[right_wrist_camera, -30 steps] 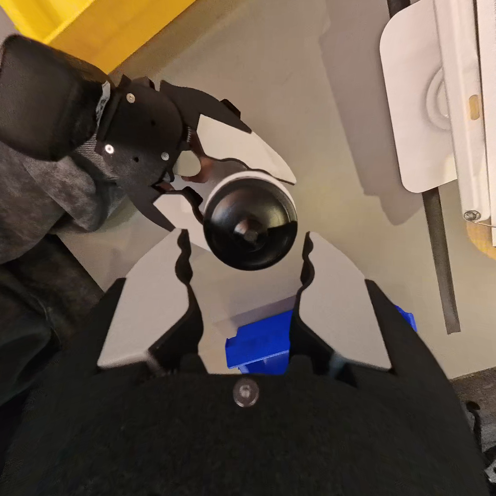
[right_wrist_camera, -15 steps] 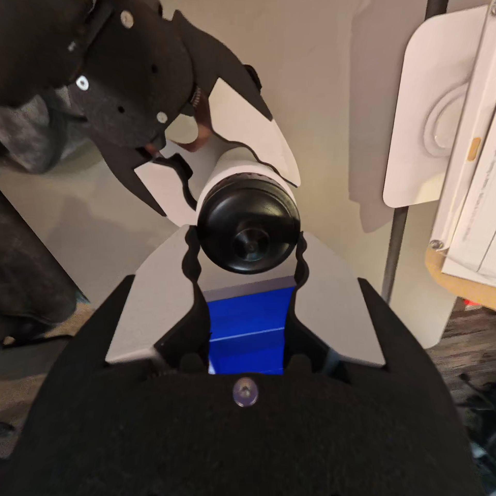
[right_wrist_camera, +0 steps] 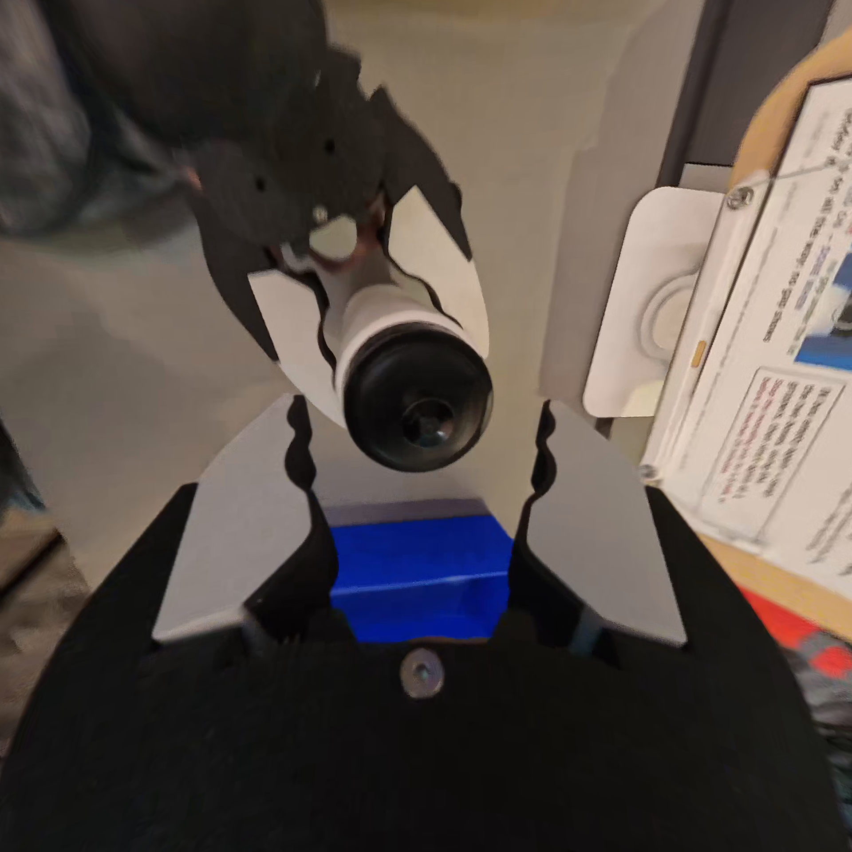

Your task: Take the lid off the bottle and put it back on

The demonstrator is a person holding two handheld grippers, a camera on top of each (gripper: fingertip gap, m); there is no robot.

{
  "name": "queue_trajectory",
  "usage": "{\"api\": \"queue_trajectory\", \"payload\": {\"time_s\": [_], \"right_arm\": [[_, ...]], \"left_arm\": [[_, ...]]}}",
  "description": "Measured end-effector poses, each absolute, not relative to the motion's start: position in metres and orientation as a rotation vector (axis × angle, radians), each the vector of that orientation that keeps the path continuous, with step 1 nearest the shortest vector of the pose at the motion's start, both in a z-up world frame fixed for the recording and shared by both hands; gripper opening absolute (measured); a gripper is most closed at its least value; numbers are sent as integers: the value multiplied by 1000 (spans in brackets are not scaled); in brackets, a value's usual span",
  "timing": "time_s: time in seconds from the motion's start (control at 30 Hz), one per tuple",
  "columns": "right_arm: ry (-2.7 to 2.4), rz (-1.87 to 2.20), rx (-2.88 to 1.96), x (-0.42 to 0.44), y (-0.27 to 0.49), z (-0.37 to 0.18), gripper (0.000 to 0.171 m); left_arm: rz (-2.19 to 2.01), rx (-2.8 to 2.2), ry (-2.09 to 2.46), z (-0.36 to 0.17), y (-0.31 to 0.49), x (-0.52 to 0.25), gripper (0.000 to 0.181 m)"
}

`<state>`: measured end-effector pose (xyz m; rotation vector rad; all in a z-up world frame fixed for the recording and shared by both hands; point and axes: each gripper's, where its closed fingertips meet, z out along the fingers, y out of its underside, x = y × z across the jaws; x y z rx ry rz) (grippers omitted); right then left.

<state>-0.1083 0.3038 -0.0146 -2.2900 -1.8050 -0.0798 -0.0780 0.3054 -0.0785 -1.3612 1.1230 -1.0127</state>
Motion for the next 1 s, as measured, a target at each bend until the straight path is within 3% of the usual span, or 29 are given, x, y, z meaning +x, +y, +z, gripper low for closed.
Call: {"api": "queue_trajectory", "payload": {"time_s": [0.13, 0.23, 0.37, 0.43, 0.7, 0.83, 1.0], "right_arm": [[-1341, -114, -2556, -104, 304, -21, 112], [-1008, -109, -2659, -100, 308, -18, 93], [-896, -105, -2715, -103, 307, -23, 95], [-862, -65, -2782, -104, 302, -31, 74], [-1603, -181, -2582, -98, 302, -32, 70], [-2294, -378, -2015, -89, 306, -33, 70], [-2190, -348, -2066, -89, 304, -31, 68]], "left_arm": [[-1014, -1363, 1111, -78, 306, -78, 86], [-1012, -1363, 1105, -78, 307, -77, 86], [-1005, -1364, 1109, -78, 306, -77, 86], [-1006, -1364, 1110, -78, 306, -77, 86], [-1011, -1361, 1111, -78, 306, -76, 86], [-1007, -1362, 1111, -78, 306, -76, 86], [-1008, -1363, 1119, -78, 306, -77, 86]]}}
